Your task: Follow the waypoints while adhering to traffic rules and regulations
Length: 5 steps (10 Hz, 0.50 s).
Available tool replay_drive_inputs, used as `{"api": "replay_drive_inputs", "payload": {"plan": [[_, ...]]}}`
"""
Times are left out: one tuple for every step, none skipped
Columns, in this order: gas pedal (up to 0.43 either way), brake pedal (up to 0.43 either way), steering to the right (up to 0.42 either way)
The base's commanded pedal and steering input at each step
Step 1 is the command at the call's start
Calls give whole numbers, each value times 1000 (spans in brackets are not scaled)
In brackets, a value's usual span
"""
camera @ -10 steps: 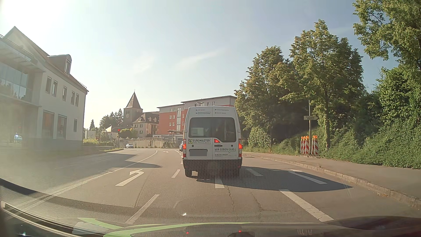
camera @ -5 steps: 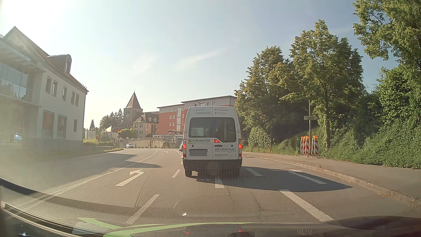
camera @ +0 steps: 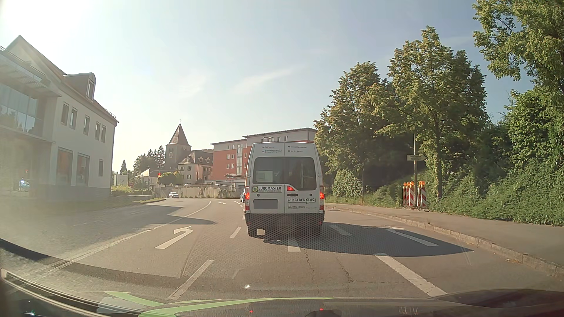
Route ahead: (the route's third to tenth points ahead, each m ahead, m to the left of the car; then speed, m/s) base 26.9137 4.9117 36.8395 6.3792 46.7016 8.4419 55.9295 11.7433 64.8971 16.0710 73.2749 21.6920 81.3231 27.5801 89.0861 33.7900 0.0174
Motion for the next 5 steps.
{"api": "replay_drive_inputs", "payload": {"plan": [[0, 274, -16], [0, 274, -16], [0, 274, -16], [0, 280, -16], [0, 280, -16]]}}
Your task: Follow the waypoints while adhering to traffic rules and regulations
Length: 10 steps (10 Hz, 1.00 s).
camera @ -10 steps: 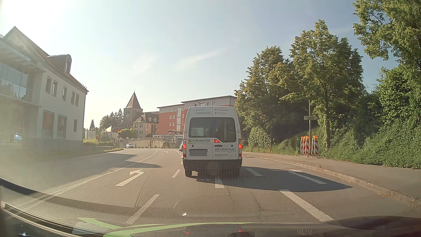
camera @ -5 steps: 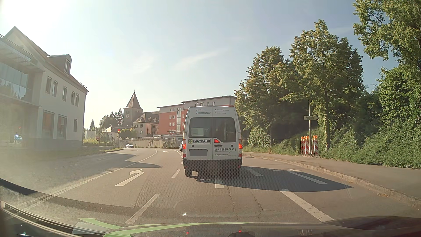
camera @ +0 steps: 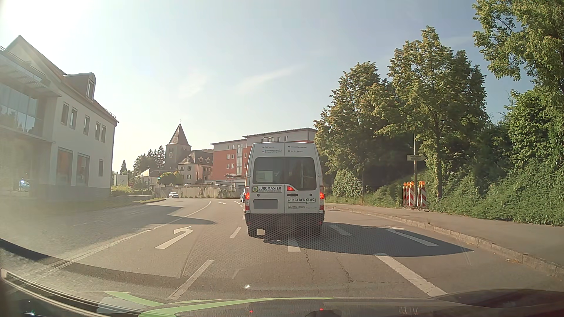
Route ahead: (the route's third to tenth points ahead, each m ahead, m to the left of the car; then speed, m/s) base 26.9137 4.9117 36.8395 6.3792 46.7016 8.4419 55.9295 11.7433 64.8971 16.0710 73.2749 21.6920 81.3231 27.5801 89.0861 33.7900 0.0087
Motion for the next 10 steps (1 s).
{"api": "replay_drive_inputs", "payload": {"plan": [[0, 280, -16], [0, 274, -16], [0, 274, -16], [0, 280, -16], [0, 280, -16], [0, 280, -16], [0, 274, -16], [0, 280, -16], [0, 274, -16], [0, 280, -16]]}}
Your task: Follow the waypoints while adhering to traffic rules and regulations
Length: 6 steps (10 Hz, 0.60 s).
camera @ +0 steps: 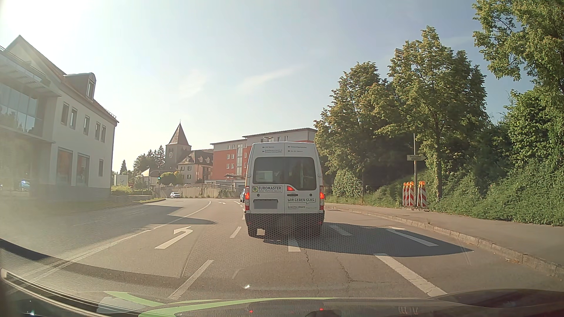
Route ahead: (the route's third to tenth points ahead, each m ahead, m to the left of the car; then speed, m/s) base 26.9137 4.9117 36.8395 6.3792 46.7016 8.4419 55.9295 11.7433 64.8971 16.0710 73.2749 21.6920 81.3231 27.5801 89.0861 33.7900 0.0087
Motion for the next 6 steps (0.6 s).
{"api": "replay_drive_inputs", "payload": {"plan": [[0, 274, -16], [0, 280, -16], [0, 280, -16], [0, 280, -16], [0, 280, -16], [0, 280, -16]]}}
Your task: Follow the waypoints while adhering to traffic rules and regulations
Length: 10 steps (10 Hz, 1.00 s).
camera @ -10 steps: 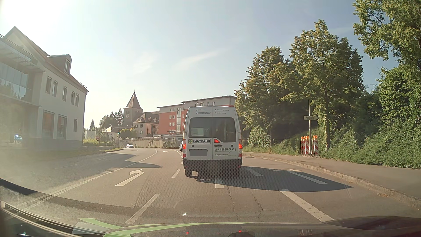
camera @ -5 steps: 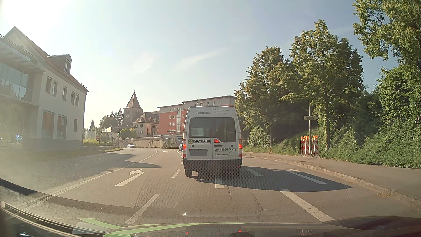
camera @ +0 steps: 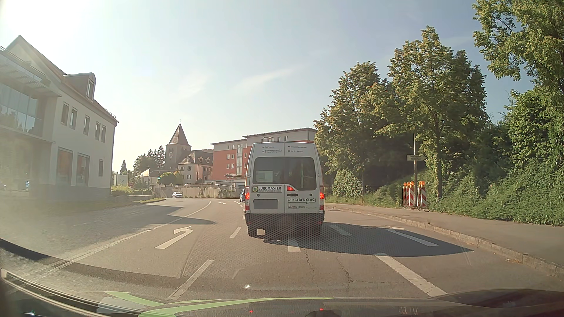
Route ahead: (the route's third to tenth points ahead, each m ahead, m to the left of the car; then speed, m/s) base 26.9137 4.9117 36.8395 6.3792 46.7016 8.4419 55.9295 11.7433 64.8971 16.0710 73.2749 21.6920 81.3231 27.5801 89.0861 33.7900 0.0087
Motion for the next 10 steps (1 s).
{"api": "replay_drive_inputs", "payload": {"plan": [[0, 280, -16], [0, 274, -16], [0, 280, -16], [0, 280, -16], [0, 280, -16], [0, 280, -16], [0, 280, -16], [0, 280, -16], [0, 287, -16], [0, 280, -16]]}}
